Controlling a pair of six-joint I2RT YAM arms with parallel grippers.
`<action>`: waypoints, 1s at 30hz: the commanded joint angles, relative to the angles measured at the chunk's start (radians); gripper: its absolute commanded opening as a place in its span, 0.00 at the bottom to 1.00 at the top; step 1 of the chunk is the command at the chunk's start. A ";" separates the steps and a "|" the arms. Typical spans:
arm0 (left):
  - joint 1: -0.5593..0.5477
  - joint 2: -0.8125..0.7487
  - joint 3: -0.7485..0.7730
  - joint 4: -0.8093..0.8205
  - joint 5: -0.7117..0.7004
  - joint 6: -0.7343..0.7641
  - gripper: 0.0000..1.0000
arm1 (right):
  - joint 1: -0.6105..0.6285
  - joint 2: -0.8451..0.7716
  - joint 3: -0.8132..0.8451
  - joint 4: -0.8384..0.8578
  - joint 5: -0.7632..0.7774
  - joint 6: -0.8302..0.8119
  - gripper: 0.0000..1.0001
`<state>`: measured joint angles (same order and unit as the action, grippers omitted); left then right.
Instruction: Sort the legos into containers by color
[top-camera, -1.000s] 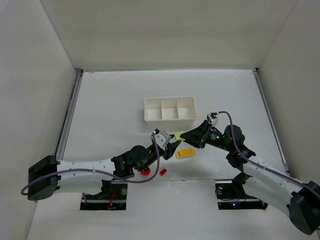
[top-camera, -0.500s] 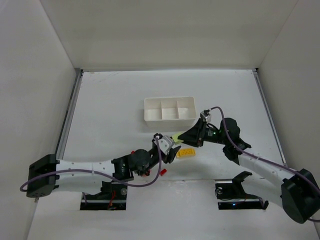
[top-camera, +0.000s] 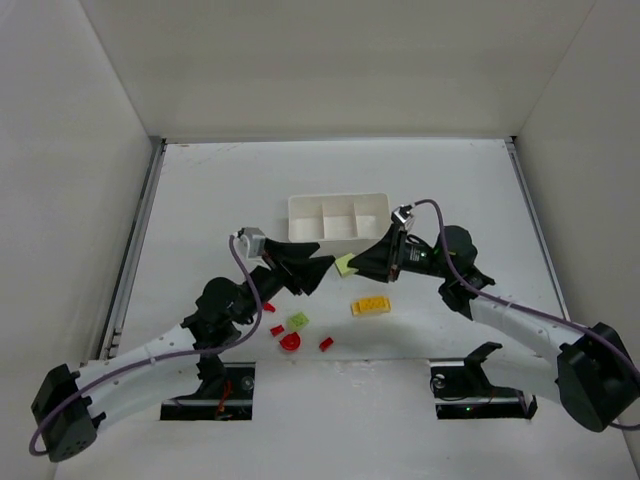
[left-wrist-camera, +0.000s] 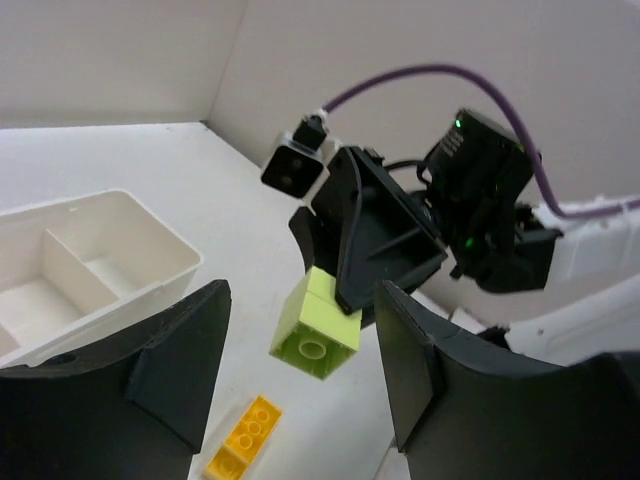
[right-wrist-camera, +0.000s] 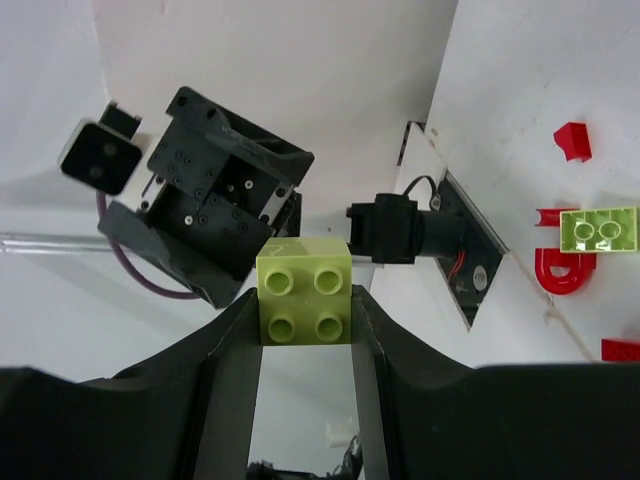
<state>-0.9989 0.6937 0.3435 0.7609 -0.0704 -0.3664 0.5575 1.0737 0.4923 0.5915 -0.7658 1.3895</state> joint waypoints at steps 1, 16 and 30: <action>0.142 0.019 0.015 0.097 0.147 -0.294 0.57 | -0.001 0.029 0.063 0.102 0.026 0.052 0.33; 0.285 0.199 0.009 0.356 0.497 -0.431 0.55 | -0.060 0.109 0.048 0.252 0.071 0.266 0.32; 0.161 0.147 0.022 0.155 0.178 -0.454 0.56 | -0.061 -0.011 0.041 0.116 0.149 0.056 0.33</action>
<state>-0.8364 0.8780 0.3405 0.9035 0.2398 -0.7280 0.5034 1.1084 0.5110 0.7372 -0.6594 1.5524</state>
